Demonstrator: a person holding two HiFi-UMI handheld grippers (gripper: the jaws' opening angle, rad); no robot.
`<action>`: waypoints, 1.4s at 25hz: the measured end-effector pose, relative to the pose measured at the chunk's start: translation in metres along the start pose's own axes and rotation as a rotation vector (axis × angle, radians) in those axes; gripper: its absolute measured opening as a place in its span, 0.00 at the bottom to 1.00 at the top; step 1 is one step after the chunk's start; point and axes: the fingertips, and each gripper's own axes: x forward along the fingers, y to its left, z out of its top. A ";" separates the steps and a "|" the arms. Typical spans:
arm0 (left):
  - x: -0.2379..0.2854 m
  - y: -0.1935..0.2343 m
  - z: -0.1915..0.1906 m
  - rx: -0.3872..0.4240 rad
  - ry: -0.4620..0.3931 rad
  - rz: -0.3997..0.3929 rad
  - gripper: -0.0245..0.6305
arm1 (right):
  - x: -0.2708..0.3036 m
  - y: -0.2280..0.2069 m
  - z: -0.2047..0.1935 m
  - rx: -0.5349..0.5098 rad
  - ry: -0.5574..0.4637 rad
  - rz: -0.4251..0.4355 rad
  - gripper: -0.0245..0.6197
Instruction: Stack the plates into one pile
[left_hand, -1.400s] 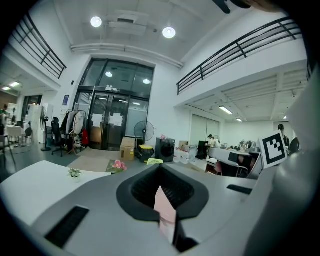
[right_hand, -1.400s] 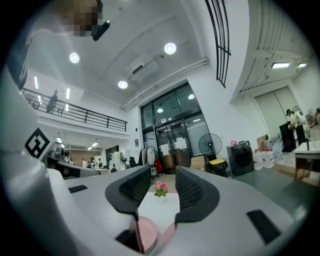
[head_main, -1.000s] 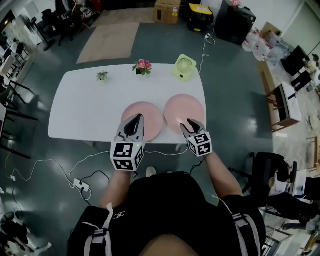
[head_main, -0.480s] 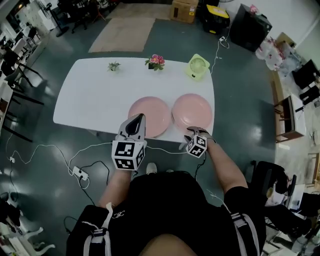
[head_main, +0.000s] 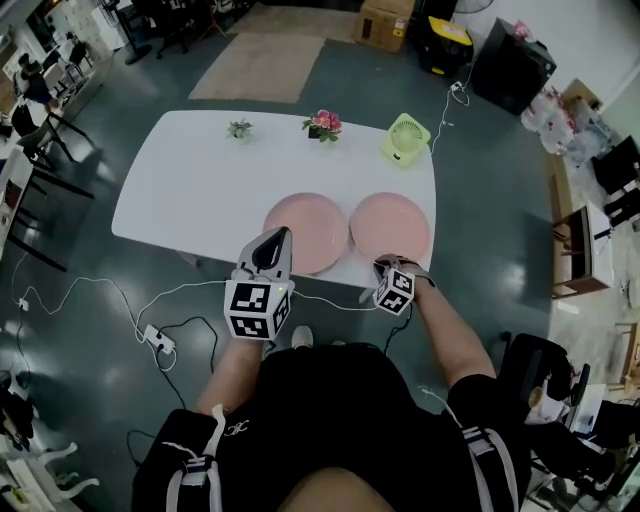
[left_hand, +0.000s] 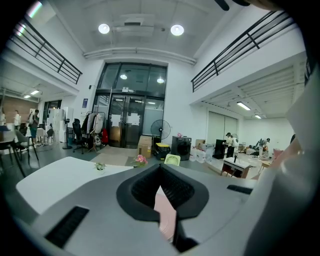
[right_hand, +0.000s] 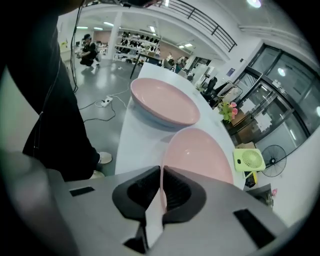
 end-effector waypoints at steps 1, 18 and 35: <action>-0.001 0.001 0.001 0.000 -0.003 0.000 0.06 | -0.004 -0.004 0.007 0.008 -0.017 -0.015 0.09; -0.040 0.027 0.006 -0.016 -0.042 0.108 0.06 | -0.062 -0.014 0.167 -0.172 -0.304 -0.155 0.10; -0.105 0.071 -0.022 -0.072 -0.022 0.254 0.06 | 0.005 0.094 0.209 -0.354 -0.246 0.060 0.11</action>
